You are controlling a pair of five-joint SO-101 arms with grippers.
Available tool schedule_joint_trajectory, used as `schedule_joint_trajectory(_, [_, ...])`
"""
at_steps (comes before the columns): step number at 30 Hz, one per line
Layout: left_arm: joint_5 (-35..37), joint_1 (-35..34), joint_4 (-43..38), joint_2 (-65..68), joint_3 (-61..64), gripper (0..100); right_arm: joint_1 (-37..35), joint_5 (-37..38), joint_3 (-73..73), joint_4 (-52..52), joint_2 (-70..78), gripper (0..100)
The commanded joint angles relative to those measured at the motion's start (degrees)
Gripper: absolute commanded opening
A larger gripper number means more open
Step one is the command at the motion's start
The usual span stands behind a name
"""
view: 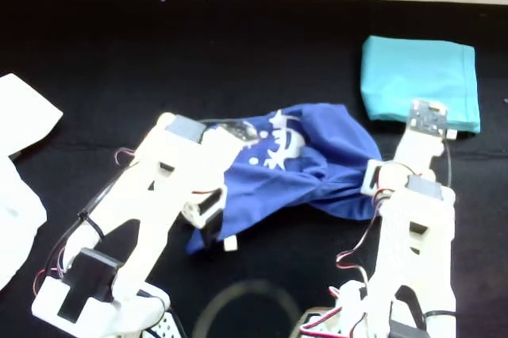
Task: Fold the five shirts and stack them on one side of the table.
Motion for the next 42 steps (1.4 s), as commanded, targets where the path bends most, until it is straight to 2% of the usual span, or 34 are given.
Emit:
schedule_joint_trajectory(1, [2.64,1.27,-4.92,-1.36,-0.4,24,-2.07,0.0,-0.04,-0.66,-0.04,0.6])
schedule_joint_trajectory(3, [2.73,1.27,-7.56,-1.45,2.24,24,-2.24,0.0,-0.31,-0.66,-0.04,0.6])
schedule_joint_trajectory(14, [2.37,2.15,-10.02,-1.45,13.05,24,-1.89,0.0,-1.54,-0.66,-0.04,0.6])
schedule_joint_trajectory(17, [2.46,6.55,-11.43,-2.07,12.0,24,-1.8,0.0,-3.47,-0.48,-0.04,0.6])
schedule_joint_trajectory(23, [2.81,20.35,-11.16,-1.45,9.36,24,3.38,0.09,-7.08,-0.48,0.22,0.6])
schedule_joint_trajectory(27, [2.81,25.63,-11.16,-1.98,9.19,24,6.46,4.84,-7.69,-0.48,0.48,0.6])
schedule_joint_trajectory(30, [2.55,25.89,-10.29,-2.07,7.78,24,8.31,6.95,-7.43,-0.48,0.04,0.6])
schedule_joint_trajectory(35, [2.55,24.57,-4.22,-2.07,5.32,24,10.86,8.53,-7.52,-0.4,0.04,0.6])
schedule_joint_trajectory(38, [2.46,20.0,-4.4,-1.8,5.41,24,10.77,8.53,-7.43,-0.4,0.04,0.6])
schedule_joint_trajectory(42, [2.73,12.62,-9.49,-1.45,7.43,24,10.42,8.44,-7.52,-0.4,0.04,0.6])
